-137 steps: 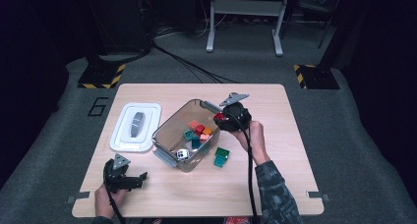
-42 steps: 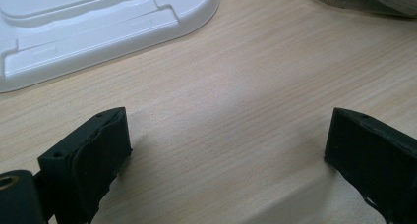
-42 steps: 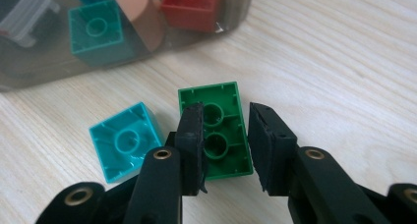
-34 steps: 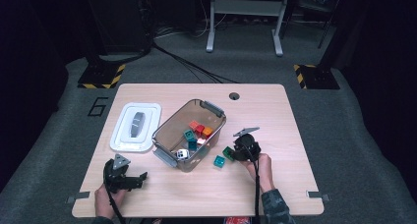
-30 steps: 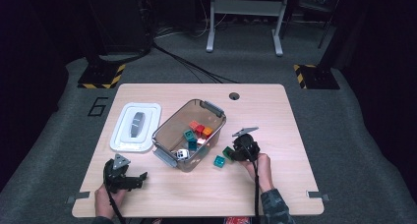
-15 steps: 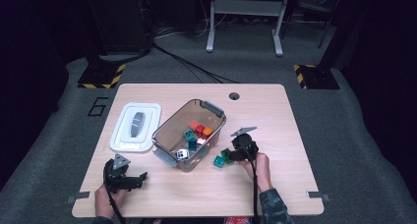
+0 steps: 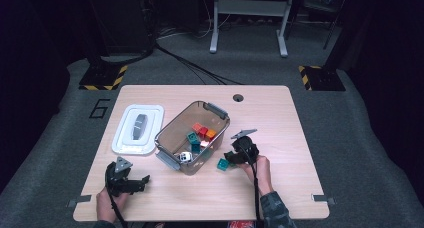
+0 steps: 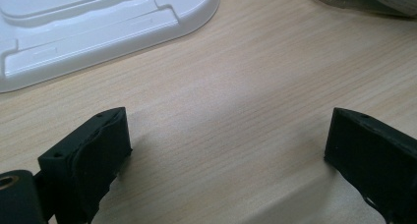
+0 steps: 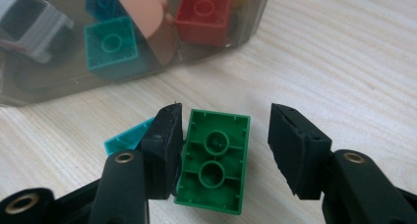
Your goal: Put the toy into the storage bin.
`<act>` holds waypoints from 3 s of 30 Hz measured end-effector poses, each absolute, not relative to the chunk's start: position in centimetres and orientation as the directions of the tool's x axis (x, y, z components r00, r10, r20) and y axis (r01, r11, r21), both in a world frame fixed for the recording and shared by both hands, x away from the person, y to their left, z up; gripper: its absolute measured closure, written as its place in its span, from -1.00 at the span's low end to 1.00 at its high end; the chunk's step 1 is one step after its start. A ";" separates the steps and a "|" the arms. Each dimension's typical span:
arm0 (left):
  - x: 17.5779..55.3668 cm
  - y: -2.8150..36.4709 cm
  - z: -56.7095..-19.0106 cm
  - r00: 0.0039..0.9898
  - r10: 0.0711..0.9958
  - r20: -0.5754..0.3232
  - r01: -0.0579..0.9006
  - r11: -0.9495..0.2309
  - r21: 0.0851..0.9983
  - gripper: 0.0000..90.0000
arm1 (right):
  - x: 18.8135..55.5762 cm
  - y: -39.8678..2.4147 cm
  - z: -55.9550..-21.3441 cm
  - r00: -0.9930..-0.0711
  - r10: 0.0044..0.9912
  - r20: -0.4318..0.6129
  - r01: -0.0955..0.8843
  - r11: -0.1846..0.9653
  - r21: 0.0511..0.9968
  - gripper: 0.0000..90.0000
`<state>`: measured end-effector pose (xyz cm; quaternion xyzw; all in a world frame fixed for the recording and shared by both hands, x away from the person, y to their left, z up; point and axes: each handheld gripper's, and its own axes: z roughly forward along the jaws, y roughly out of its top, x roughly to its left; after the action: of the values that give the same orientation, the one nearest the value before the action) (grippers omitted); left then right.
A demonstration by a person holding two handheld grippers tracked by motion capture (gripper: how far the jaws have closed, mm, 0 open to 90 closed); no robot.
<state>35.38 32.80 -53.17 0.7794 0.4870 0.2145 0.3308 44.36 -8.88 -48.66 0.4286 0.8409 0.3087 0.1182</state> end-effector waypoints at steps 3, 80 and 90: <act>35.4 32.8 -53.2 0.435 0.900 0.012 0.617 -0.308 0.724 -0.93 | 44.6 -9.0 -49.0 -0.588 0.806 0.070 0.671 0.437 0.599 0.10; 35.4 32.8 -53.2 0.434 0.901 0.012 0.618 -0.307 0.724 -0.93 | 44.8 -9.7 -37.8 -0.599 0.799 -0.045 0.515 0.428 0.742 0.31; 35.4 32.8 -53.2 0.434 0.901 0.011 0.618 -0.307 0.724 -0.93 | 46.3 -6.9 -34.3 -0.640 0.761 -0.107 0.446 0.480 0.756 0.31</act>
<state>35.40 32.82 -53.17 0.7796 0.4872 0.2135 0.3306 46.29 -6.88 -34.34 0.3627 0.8316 0.3582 0.2203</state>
